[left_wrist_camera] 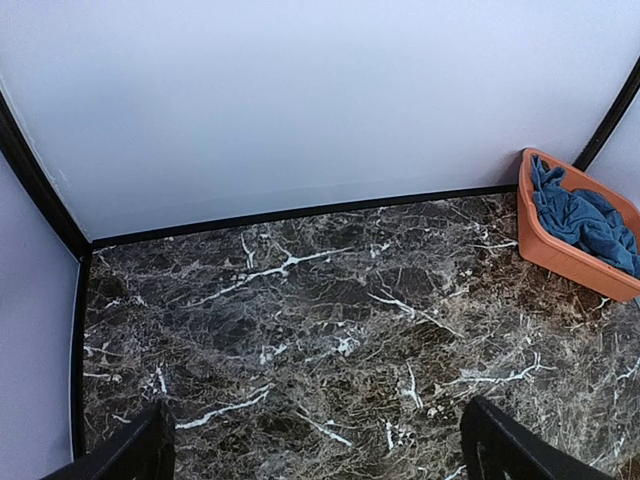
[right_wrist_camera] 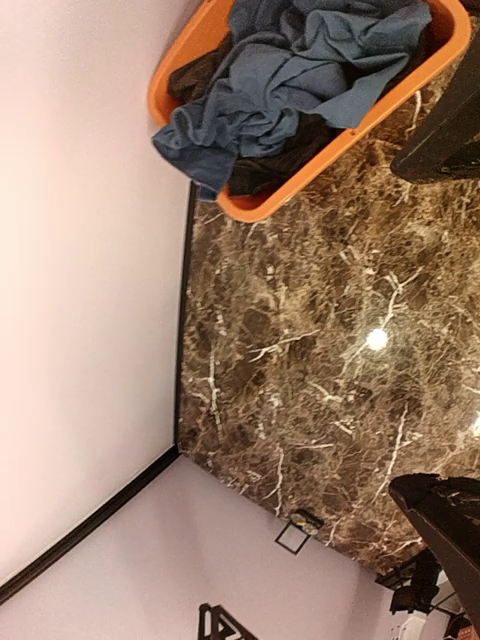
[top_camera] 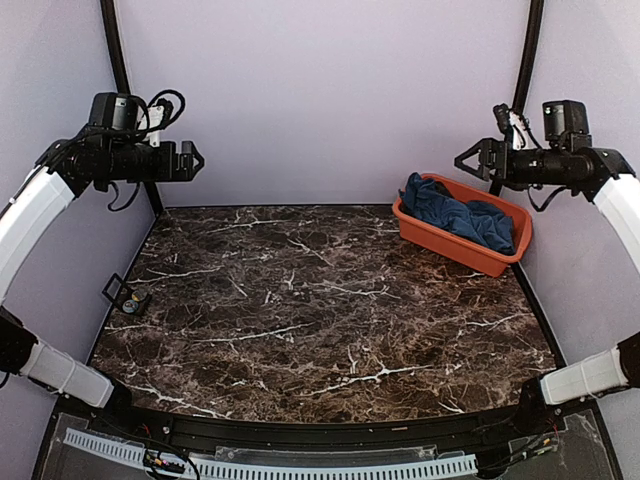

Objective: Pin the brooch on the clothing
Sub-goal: Pick up the crumpled clothing from the bin.

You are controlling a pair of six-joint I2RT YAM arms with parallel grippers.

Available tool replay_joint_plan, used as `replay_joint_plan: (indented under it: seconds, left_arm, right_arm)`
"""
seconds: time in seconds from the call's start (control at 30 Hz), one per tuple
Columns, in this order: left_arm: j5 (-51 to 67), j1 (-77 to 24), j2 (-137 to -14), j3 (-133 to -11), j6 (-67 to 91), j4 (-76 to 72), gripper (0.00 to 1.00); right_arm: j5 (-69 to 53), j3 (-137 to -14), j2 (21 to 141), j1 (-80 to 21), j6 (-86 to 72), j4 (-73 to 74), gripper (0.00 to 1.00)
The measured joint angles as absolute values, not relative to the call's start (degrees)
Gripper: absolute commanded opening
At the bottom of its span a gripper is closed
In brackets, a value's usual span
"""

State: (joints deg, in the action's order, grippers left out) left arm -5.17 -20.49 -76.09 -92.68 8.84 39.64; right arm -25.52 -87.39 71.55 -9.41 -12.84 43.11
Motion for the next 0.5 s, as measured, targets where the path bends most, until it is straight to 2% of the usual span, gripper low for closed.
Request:
replay_joint_plan:
  seconds: [0.27, 0.5]
  left_arm:
    - [-7.4, -20.5, -75.8, -93.0, 8.8, 42.3, 0.99]
    - [-12.7, -20.0, -76.1, -91.8, 14.6, 44.4, 0.99]
  right_arm:
    - [-28.3, -82.0, 62.9, -9.2, -13.5, 36.0, 0.99]
    - [-28.8, -72.3, 62.3, -9.0, -15.0, 28.5, 0.99]
